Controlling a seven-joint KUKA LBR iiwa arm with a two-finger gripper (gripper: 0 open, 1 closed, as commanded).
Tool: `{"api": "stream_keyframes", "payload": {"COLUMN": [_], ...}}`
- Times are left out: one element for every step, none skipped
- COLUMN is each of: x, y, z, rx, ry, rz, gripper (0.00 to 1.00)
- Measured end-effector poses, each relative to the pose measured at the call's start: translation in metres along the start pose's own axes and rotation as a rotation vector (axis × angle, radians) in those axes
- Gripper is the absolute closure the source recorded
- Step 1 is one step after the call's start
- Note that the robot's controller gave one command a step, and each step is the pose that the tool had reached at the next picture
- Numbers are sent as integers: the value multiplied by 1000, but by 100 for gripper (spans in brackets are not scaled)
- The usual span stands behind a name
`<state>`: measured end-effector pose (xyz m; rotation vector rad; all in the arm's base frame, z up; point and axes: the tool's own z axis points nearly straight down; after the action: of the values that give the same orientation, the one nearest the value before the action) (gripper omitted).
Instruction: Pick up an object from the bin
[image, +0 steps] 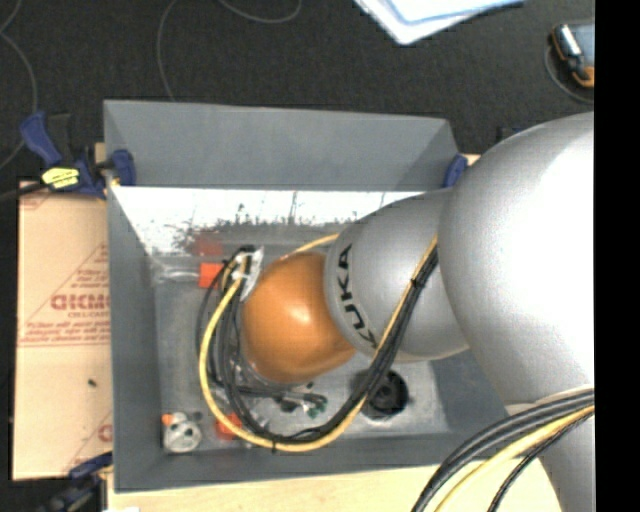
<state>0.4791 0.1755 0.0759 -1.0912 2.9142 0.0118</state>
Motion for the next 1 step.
{"api": "stream_keyframes", "payload": {"x": [0], "y": [-5], "z": [1], "rx": [-3], "ry": [-3], "rz": [18], "gripper": [100]}}
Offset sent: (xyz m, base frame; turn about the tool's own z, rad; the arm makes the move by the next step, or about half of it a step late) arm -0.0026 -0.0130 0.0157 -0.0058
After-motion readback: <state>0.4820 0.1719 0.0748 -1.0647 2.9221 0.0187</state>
